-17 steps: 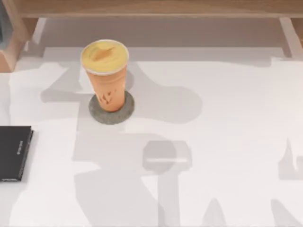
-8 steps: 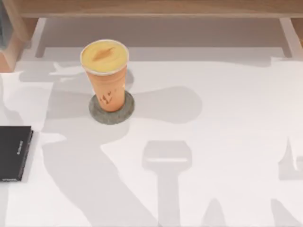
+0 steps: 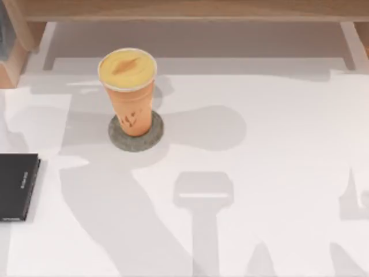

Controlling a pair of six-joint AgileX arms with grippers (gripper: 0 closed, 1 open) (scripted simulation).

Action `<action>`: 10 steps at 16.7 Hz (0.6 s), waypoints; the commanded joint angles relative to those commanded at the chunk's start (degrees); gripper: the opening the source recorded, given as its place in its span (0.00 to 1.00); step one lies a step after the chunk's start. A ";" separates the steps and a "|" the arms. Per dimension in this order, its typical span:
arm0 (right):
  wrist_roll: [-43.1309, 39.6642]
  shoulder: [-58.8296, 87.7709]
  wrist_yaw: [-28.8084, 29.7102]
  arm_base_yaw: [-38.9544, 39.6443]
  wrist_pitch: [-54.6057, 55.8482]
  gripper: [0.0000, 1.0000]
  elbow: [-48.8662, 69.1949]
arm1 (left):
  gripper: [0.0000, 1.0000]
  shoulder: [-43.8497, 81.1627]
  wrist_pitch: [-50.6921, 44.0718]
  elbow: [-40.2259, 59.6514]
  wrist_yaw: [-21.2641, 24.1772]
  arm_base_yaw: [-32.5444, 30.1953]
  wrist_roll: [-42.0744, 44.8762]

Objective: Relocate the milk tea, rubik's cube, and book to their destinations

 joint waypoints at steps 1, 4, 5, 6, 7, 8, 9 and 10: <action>0.00 0.00 0.00 0.00 0.00 1.00 0.00 | 1.00 0.86 -0.30 1.06 -0.01 0.09 -0.01; 0.00 0.00 0.00 0.00 0.00 1.00 0.00 | 1.00 3.69 0.41 3.11 0.05 -0.22 -0.02; 0.00 0.00 0.00 0.00 0.00 1.00 0.00 | 1.00 4.37 0.74 3.52 0.10 -0.44 -0.03; 0.00 0.00 0.00 0.00 0.00 1.00 0.00 | 1.00 4.65 0.86 3.67 0.10 -0.56 -0.03; 0.00 0.00 0.00 0.00 0.00 1.00 0.00 | 1.00 4.65 0.86 3.67 0.10 -0.56 -0.03; 0.00 0.00 0.00 0.00 0.00 1.00 0.00 | 1.00 4.65 0.86 3.67 0.10 -0.56 -0.03; 0.00 0.00 0.00 0.00 0.00 1.00 0.00 | 1.00 4.65 0.86 3.67 0.10 -0.56 -0.03; 0.00 0.00 0.00 0.00 0.00 1.00 0.00 | 0.92 4.65 0.86 3.67 0.10 -0.56 -0.03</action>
